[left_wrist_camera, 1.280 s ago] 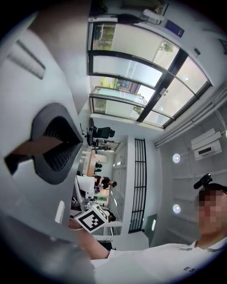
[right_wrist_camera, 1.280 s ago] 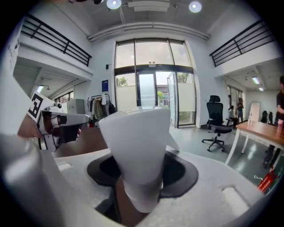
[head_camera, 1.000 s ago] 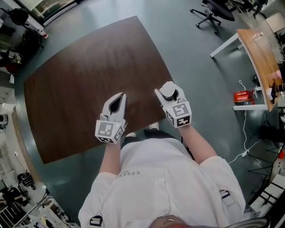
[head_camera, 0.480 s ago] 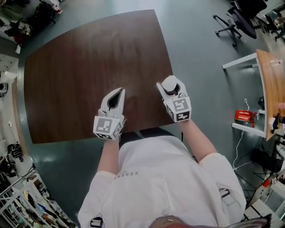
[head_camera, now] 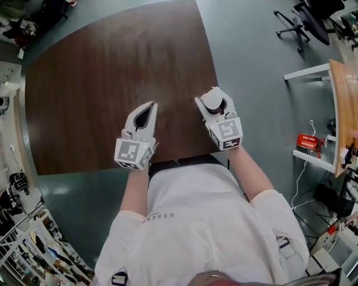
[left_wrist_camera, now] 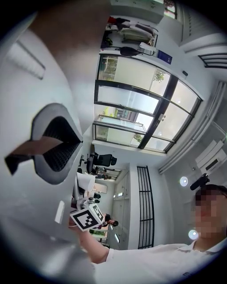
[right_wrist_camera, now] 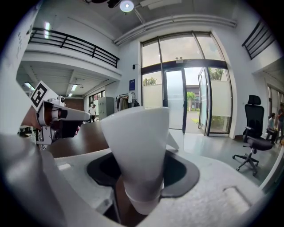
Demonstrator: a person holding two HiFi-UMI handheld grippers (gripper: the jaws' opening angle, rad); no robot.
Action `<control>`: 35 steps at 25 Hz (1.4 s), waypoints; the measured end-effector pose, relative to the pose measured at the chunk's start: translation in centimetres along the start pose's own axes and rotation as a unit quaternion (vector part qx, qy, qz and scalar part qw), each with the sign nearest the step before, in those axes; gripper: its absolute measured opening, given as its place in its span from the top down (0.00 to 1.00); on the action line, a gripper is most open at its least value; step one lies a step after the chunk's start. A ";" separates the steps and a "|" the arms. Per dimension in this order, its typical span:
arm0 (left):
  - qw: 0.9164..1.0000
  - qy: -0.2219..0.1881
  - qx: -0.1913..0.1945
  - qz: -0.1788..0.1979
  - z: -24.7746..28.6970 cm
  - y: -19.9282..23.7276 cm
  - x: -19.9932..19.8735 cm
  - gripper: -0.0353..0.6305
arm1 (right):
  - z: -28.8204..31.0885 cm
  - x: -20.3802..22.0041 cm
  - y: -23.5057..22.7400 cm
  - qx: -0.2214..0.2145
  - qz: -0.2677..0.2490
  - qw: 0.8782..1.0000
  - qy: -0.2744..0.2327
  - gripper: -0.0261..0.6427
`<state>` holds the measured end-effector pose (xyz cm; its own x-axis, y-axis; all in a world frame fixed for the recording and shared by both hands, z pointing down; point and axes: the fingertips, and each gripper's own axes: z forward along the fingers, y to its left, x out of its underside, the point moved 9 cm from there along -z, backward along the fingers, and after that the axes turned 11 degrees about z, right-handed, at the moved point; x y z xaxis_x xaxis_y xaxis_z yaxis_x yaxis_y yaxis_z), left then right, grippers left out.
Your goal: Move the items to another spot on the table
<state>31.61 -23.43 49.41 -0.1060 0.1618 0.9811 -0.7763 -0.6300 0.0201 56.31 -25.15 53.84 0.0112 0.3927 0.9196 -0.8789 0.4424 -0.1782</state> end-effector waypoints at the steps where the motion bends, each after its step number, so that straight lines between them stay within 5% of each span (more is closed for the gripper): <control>1: 1.000 0.000 0.002 0.000 0.2 -0.1 0.1 0.92 | 0.0 0.0 0.0 -0.002 0.001 1.000 -0.005 0.63; 6: 1.000 0.001 0.007 0.000 0.1 -0.6 0.3 0.92 | -0.3 0.4 0.2 -0.016 0.011 1.000 -0.009 0.62; 10: 1.000 0.000 0.003 -0.009 -0.6 -0.2 0.5 0.92 | -0.2 0.8 0.5 -0.018 0.025 1.000 0.004 0.45; 23: 1.000 -0.008 0.004 -0.009 -2.5 -1.4 -0.3 0.92 | -3.8 2.4 0.4 0.010 0.069 0.997 0.041 0.45; 24: 1.000 -0.009 0.003 -0.011 -2.7 -1.8 -0.3 0.92 | -4.5 2.4 0.5 0.020 0.074 0.996 0.038 0.54; 26: 1.000 -0.009 0.000 -0.015 -3.2 -2.6 -0.2 0.92 | -6.1 2.3 0.9 0.043 0.082 0.996 0.014 0.89; 27: 1.000 -0.010 -0.002 -0.017 -3.5 -2.8 -0.2 0.92 | -6.6 2.2 1.2 0.049 0.083 0.995 0.004 0.97; 35: 1.000 -0.014 -0.016 -0.020 -7.6 -2.9 0.0 0.92 | -7.1 1.3 5.0 0.028 0.090 0.995 -0.017 0.97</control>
<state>29.09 -15.83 47.91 -0.0579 0.1649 0.9846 -0.7991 -0.5989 0.0533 55.32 -16.67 51.66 -0.1642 0.4328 0.8864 -0.8907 0.3212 -0.3218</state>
